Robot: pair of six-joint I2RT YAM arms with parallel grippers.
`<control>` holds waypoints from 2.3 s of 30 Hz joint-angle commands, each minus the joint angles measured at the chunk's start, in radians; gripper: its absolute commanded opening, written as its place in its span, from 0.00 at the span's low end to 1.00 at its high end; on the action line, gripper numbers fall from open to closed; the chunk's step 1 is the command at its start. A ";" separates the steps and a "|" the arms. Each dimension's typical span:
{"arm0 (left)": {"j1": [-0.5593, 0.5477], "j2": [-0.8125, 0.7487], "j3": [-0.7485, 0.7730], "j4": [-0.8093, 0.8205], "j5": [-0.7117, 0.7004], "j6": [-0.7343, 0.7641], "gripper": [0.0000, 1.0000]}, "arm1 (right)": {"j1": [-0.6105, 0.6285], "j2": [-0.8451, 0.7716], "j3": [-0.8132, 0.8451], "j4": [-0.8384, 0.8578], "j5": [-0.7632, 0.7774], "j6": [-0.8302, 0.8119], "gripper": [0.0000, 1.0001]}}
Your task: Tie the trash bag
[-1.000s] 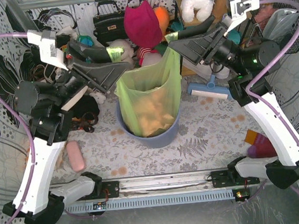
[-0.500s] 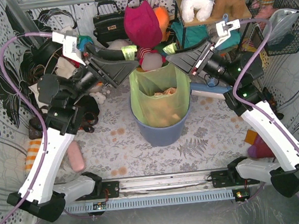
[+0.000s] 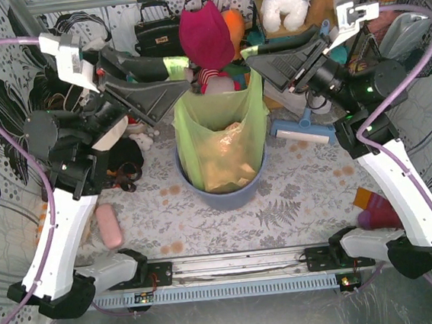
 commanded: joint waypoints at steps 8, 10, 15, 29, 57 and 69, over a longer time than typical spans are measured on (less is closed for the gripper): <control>0.004 -0.130 -0.293 0.065 -0.093 0.018 0.74 | 0.000 -0.056 -0.266 0.046 0.071 0.003 0.53; 0.004 -0.125 -0.279 0.059 -0.095 0.032 0.74 | 0.001 -0.043 -0.243 0.045 0.064 0.002 0.52; 0.005 -0.080 -0.162 0.029 -0.090 0.065 0.74 | 0.000 -0.005 -0.137 0.041 0.043 0.000 0.52; 0.006 -0.040 0.017 -0.087 -0.085 0.113 0.74 | 0.000 -0.014 0.019 -0.001 0.023 -0.017 0.51; 0.005 -0.345 -0.170 -0.687 -0.382 0.114 0.80 | 0.001 0.122 0.220 -0.605 -0.101 -0.281 0.52; 0.006 -0.326 -0.366 -0.988 -0.609 0.014 0.65 | 0.000 0.118 0.229 -0.611 -0.063 -0.288 0.00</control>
